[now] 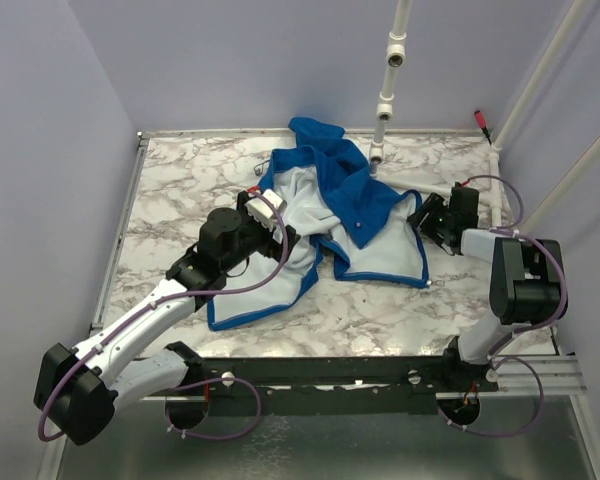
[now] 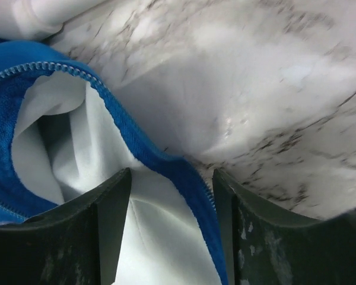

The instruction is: Zip up the jacket

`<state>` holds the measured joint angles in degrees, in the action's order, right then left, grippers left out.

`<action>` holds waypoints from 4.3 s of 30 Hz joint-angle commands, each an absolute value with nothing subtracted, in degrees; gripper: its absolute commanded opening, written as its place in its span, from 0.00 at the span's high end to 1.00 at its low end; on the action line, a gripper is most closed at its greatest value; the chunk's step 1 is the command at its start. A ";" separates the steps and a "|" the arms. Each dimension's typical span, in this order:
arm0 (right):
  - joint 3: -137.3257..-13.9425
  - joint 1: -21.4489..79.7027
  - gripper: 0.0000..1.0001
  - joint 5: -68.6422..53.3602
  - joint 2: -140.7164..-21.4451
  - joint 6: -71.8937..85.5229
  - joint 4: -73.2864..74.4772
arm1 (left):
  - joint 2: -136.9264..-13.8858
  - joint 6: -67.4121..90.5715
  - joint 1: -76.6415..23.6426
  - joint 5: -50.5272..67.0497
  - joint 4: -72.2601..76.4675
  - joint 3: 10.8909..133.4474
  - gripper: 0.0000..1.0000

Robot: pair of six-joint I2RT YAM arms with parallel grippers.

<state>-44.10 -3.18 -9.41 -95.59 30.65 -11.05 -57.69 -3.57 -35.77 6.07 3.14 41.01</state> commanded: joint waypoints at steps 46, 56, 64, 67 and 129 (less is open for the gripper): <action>-48.19 -6.06 0.13 -18.51 -99.04 30.92 -9.94 | -56.80 3.22 -38.53 2.70 8.09 41.56 0.01; -42.05 -6.06 0.32 -19.66 -93.88 31.39 -17.73 | -55.83 3.79 -38.57 2.07 8.10 41.16 0.01; -38.24 -5.80 0.80 -22.08 -89.52 33.43 -20.15 | -55.77 3.87 -38.64 2.20 8.17 41.05 0.01; -36.08 -2.68 0.99 -19.99 -84.42 33.70 -16.42 | -56.05 4.22 -38.75 2.85 8.58 40.95 0.01; -102.13 47.55 0.99 13.12 -105.36 46.73 25.77 | -62.03 20.36 -45.92 -17.06 14.26 35.99 0.01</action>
